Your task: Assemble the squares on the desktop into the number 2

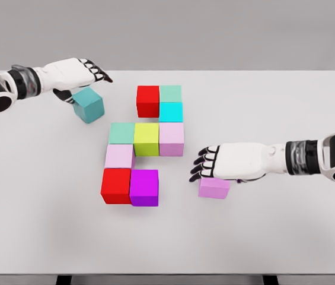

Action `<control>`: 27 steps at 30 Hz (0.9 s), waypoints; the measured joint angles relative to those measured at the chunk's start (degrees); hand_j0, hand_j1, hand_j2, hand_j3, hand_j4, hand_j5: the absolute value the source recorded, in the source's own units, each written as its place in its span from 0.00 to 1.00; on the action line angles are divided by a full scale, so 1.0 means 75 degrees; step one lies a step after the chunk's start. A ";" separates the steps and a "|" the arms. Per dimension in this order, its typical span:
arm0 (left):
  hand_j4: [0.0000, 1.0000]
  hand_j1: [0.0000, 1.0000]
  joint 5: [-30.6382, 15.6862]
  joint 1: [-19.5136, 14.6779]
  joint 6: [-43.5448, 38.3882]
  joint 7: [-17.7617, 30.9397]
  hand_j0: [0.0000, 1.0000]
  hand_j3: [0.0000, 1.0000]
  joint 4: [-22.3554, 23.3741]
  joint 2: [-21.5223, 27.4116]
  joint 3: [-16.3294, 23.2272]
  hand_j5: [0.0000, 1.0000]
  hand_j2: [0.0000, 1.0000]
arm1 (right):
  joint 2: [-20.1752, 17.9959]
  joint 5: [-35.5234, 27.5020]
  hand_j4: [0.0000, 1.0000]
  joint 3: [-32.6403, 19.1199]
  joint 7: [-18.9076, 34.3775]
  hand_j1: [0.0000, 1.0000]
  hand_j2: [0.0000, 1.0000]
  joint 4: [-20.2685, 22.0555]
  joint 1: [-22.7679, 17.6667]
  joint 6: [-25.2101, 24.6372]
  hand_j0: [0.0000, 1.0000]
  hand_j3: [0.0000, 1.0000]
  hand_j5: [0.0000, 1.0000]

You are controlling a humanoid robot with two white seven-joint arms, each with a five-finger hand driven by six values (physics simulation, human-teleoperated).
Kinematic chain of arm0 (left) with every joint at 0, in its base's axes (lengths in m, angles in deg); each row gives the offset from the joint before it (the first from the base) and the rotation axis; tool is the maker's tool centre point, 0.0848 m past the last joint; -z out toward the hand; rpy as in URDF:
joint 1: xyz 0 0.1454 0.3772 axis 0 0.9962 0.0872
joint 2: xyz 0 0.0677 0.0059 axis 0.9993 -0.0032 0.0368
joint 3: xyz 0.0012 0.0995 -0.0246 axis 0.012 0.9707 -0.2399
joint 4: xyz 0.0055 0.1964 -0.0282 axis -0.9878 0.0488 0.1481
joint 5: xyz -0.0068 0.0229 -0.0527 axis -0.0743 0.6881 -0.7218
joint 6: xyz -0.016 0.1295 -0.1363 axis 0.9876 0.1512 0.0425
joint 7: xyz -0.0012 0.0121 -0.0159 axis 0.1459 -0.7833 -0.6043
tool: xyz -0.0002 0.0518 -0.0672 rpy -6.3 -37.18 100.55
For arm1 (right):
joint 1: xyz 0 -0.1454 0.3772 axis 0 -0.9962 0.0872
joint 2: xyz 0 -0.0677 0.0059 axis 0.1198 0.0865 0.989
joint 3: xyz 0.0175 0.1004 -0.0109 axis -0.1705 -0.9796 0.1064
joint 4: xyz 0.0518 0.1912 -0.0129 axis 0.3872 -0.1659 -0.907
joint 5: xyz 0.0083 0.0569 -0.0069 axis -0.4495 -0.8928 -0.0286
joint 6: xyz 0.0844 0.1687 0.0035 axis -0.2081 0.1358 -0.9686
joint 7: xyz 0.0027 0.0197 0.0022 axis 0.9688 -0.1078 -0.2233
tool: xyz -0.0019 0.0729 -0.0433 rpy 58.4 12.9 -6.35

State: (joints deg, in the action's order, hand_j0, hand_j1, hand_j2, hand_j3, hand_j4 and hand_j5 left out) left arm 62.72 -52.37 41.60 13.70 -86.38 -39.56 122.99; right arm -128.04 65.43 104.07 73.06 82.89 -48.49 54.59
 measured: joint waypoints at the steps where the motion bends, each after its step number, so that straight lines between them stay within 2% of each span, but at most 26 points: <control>1: 1.00 1.00 -0.0033 -0.0012 0.0000 -0.0008 1.00 1.00 0.0024 0.0024 -0.0015 1.00 1.00 | -0.0036 -0.0071 0.99 -0.0016 0.0000 0.99 0.99 0.0000 0.0070 -0.0001 0.99 0.99 0.99; 6: 1.00 1.00 -0.0257 0.0035 0.0001 -0.0024 1.00 1.00 0.0014 0.0343 -0.0052 1.00 1.00 | -0.0273 -0.0716 1.00 -0.0081 0.0000 1.00 1.00 0.0000 0.0281 0.0000 1.00 1.00 1.00; 12: 1.00 1.00 -0.1291 0.0211 0.0001 -0.0023 1.00 1.00 -0.0389 0.1617 -0.0009 1.00 1.00 | -0.1016 -0.1337 1.00 -0.0520 0.0000 1.00 1.00 -0.0068 0.0316 -0.0001 1.00 1.00 1.00; 15: 1.00 1.00 -0.1535 0.0316 0.0001 -0.0015 1.00 1.00 -0.0526 0.2071 0.0032 1.00 1.00 | -0.1214 -0.1417 0.99 -0.0584 -0.0001 0.99 0.99 -0.0513 0.0574 -0.0004 0.99 0.99 0.99; 17: 1.00 1.00 -0.1598 0.0339 0.0000 -0.0007 1.00 1.00 -0.0565 0.2201 0.0112 1.00 1.00 | -0.1263 -0.1352 0.99 -0.0538 -0.0001 0.99 0.99 -0.0862 0.0680 -0.0003 0.99 0.99 0.99; 20: 1.00 1.00 -0.1599 0.0469 0.0001 0.0003 1.00 1.00 -0.0571 0.2276 0.0189 1.00 1.00 | -0.1294 -0.1038 0.99 -0.0074 -0.0001 0.99 0.99 -0.1130 0.0809 -0.0002 0.99 0.99 0.99; 24: 1.00 1.00 -0.1546 0.0445 0.0000 0.0038 1.00 1.00 -0.0431 0.2248 0.0319 1.00 1.00 | -0.1357 -0.0581 0.99 0.0322 0.0000 0.99 0.99 -0.1173 0.0820 0.0001 0.99 0.99 0.99; 27: 1.00 1.00 -0.1477 0.0527 0.0001 0.0132 1.00 1.00 -0.0365 0.2158 0.0372 1.00 1.00 | -0.1585 -0.0432 0.99 0.0441 0.0000 0.99 0.99 -0.0912 0.0820 0.0001 0.99 0.99 0.99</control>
State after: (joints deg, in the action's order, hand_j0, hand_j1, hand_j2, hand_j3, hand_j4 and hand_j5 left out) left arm 51.64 -48.42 41.61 14.69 -89.12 -23.37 125.78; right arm -139.93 62.19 107.38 73.06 76.05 -42.34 54.59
